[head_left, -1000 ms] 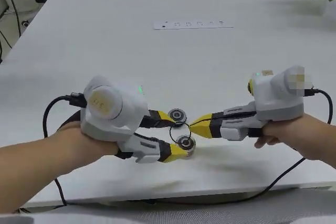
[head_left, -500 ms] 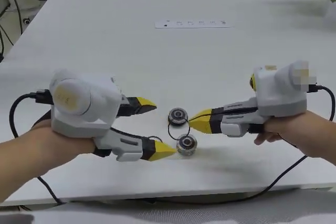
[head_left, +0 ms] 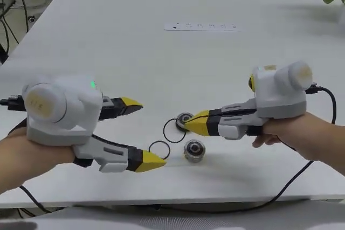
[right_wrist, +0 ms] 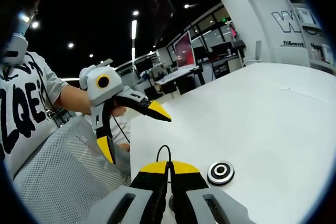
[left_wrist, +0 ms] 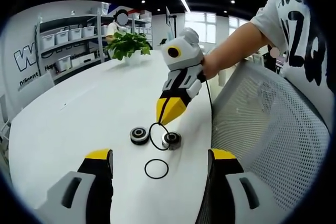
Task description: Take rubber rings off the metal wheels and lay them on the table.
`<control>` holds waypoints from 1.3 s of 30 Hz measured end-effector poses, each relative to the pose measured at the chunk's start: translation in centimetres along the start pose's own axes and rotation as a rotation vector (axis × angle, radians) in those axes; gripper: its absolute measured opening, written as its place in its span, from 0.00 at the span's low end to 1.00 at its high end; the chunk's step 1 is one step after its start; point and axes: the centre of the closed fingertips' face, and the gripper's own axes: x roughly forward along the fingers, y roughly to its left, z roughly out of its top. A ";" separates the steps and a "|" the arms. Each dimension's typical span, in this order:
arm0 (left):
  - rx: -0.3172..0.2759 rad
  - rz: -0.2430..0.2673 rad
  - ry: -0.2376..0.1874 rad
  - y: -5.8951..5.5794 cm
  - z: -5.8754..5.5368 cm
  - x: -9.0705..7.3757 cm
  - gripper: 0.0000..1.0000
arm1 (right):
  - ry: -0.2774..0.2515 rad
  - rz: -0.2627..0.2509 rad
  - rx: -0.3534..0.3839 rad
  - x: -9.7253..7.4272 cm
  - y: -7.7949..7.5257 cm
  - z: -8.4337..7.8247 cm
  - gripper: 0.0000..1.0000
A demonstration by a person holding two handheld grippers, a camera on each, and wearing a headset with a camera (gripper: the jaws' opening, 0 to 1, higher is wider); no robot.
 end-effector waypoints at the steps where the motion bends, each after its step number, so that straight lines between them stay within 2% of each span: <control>1: -0.001 0.005 0.000 0.1 -0.1 -0.1 0.74 | 0.001 0.003 0.000 0.1 0.1 0.0 0.00; 16: -0.031 0.038 -0.004 0.6 -1.0 -1.4 0.83 | 0.055 0.019 0.012 2.4 -0.3 -1.6 0.00; 23: -0.040 0.043 -0.004 0.6 -1.2 -1.7 0.86 | 0.076 0.028 0.025 3.3 0.2 -2.3 0.00; 34: -0.073 0.057 -0.011 0.8 -1.5 -2.1 0.87 | 0.128 -0.009 0.023 3.7 -0.7 -3.6 0.00; 39: -0.072 0.058 -0.001 0.7 -1.7 -2.1 0.86 | 0.139 -0.026 0.023 3.7 -1.1 -3.8 0.00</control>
